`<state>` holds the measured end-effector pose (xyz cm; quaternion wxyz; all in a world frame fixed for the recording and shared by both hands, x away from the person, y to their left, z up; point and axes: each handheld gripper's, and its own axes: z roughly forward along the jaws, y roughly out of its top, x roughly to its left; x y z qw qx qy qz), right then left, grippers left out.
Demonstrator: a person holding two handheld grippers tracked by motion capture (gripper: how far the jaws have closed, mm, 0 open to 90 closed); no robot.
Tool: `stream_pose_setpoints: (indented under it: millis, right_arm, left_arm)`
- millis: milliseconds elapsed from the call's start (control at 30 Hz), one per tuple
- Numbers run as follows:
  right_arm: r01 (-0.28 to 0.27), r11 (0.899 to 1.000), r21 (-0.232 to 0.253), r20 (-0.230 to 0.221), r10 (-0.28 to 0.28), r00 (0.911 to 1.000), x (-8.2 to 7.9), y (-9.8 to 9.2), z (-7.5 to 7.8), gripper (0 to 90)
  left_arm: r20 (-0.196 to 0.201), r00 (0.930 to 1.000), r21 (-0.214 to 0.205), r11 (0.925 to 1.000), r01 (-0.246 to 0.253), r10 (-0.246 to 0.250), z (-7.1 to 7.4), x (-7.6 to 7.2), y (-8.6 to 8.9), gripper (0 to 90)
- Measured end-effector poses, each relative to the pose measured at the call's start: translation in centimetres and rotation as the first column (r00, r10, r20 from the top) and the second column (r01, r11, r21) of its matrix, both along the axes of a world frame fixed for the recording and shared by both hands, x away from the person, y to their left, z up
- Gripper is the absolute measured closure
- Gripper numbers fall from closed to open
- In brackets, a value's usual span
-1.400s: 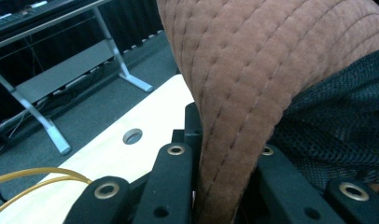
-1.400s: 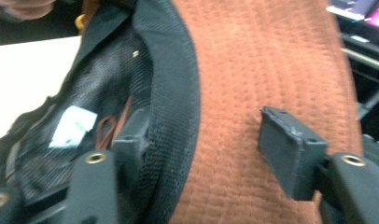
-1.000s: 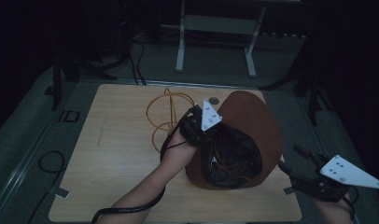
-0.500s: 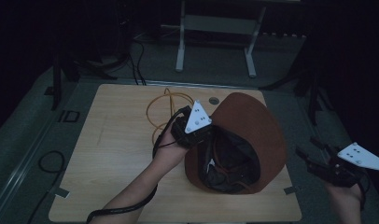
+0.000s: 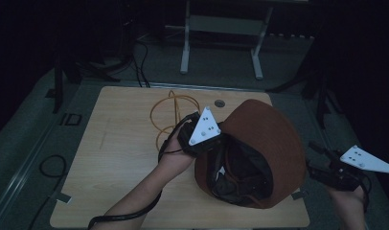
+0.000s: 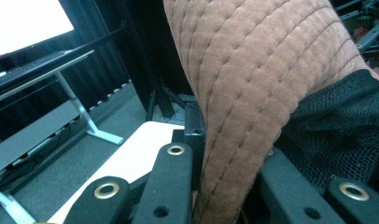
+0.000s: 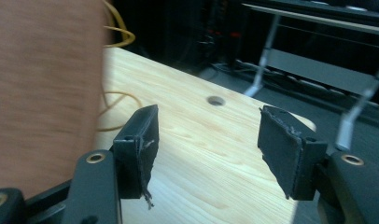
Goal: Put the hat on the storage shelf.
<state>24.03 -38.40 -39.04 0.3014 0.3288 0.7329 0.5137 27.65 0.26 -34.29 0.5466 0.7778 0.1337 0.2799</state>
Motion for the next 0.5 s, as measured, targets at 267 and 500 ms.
stream_pose_setpoints:
  millis: [267, 500]
  right_arm:
    - [-0.134, 0.990, 0.049, 0.005, 0.134, 0.9910, -0.6, 0.6, 0.3, 39.6]
    - [-0.172, 0.984, 0.039, 0.007, 0.172, 0.9851, -0.7, 0.9, 0.3, 39.8]
  left_arm:
    - [0.010, 0.9999, -0.037, 0.9993, -0.008, 0.009, 0.0, 0.2, 0.9, 85.1]
    - [0.044, 0.9977, -0.051, 0.9973, 0.053, -0.051, 0.1, -0.3, 1.4, 85.1]
